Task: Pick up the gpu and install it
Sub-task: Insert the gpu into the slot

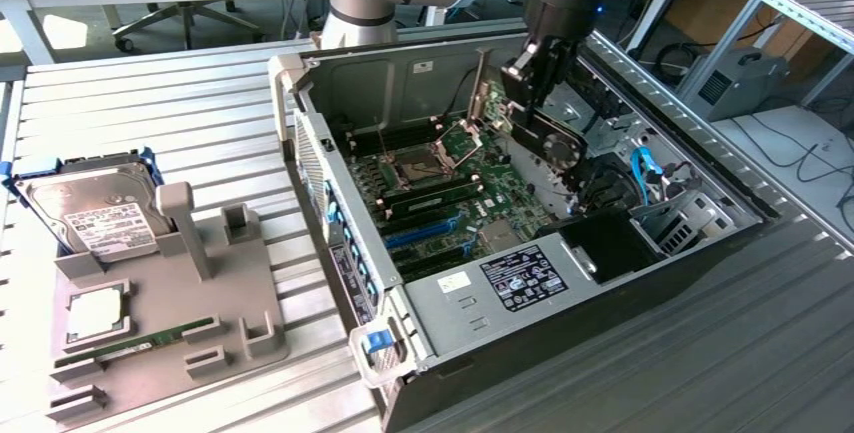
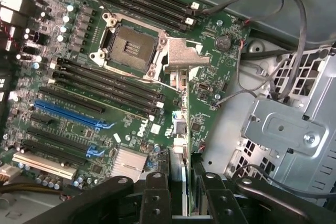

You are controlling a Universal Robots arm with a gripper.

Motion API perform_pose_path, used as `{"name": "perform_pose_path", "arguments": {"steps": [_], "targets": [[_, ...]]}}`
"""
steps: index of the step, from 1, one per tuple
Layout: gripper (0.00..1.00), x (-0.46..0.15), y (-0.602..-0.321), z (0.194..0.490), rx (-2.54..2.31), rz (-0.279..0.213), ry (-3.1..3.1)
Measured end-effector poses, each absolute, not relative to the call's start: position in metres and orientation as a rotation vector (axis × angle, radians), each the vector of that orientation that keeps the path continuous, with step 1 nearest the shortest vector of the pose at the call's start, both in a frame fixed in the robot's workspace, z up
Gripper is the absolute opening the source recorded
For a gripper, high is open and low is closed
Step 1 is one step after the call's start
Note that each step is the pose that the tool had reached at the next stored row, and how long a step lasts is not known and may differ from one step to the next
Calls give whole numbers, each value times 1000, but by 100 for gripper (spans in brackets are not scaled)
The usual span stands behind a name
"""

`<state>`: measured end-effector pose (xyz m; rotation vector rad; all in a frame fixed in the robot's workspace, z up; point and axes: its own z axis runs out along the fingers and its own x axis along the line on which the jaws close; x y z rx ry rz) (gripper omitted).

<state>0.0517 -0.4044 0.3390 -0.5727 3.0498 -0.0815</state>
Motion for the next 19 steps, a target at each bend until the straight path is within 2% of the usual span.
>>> {"name": "perform_pose_path", "arguments": {"steps": [19], "targets": [[27, 52, -404, 339, -791, -77, 2997]]}}
